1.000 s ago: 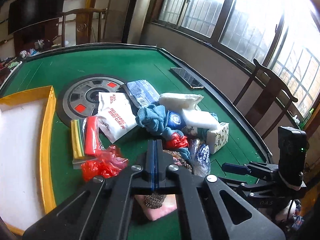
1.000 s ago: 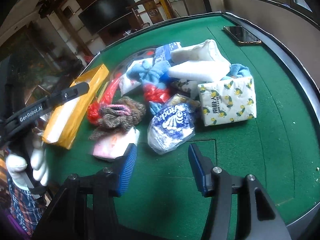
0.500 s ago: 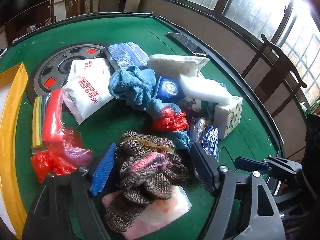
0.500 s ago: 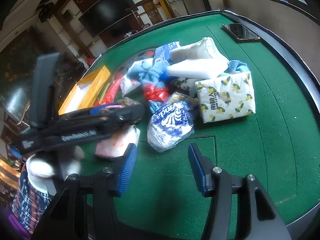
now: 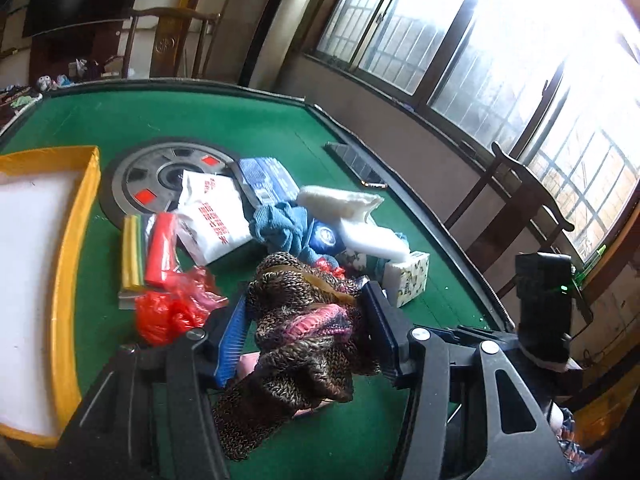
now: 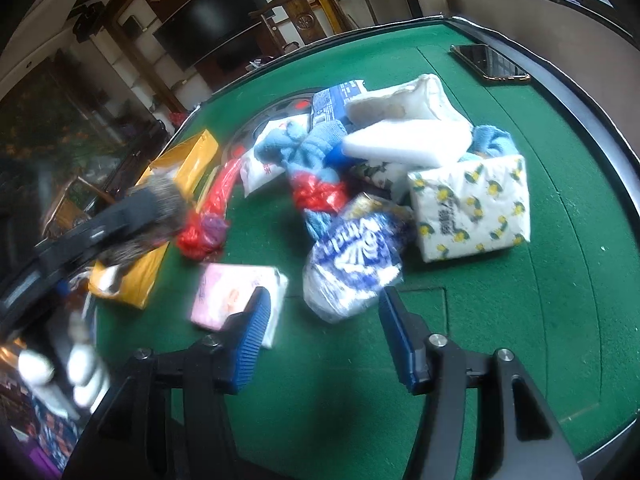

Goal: Organize soft objects
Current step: 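Lift the scarf with the left tool while the right tool grasps the blue-and-white bag, then carry scarf and bag into the yellow tray and open both tools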

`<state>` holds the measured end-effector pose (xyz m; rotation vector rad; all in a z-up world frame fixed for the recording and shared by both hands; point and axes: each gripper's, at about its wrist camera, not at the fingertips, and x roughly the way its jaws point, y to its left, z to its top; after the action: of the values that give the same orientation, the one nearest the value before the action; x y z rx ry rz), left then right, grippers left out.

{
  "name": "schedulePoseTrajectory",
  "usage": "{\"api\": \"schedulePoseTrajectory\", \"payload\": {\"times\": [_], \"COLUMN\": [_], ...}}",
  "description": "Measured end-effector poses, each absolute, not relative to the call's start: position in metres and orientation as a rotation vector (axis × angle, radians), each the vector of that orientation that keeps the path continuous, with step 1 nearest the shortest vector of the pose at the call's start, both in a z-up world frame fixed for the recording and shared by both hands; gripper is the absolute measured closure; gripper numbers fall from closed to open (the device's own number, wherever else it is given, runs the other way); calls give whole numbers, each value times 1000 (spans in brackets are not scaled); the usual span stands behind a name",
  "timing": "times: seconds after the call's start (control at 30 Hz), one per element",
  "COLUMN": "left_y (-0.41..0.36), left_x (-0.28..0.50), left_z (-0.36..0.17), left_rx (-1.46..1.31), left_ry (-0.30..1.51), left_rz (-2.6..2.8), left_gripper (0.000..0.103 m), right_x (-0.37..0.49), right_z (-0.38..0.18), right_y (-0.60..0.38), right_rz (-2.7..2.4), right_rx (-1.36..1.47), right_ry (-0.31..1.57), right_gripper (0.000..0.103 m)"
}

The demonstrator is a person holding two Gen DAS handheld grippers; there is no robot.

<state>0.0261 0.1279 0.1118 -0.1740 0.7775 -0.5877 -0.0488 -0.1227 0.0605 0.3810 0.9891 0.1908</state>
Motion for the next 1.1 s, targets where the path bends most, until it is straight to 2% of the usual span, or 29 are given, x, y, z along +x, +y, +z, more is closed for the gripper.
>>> {"api": "schedulePoseTrajectory", "payload": {"times": [0.23, 0.3, 0.4, 0.63, 0.8, 1.1], "left_y": [178, 198, 229, 284, 305, 333], "left_x": [12, 10, 9, 5, 16, 95], "left_z": [133, 137, 139, 138, 137, 136], "left_rx": [-184, -187, -211, -279, -287, -280], "left_ry": [728, 720, 711, 676, 687, 784], "left_rz": [-487, -453, -397, -289, -239, -190], "left_gripper": [49, 49, 49, 49, 49, 49], "right_x": [-24, -28, -40, -62, -69, 24], "right_z": [47, 47, 51, 70, 108, 148], "right_y": [-109, -110, -119, -141, -144, -28], "right_rz": [31, -5, -5, 5, 119, 400], "right_rx": [362, 334, 351, 413, 508, 376], "right_ry": [1040, 1044, 1033, 959, 857, 876], "right_gripper": [44, 63, 74, 75, 75, 75]}}
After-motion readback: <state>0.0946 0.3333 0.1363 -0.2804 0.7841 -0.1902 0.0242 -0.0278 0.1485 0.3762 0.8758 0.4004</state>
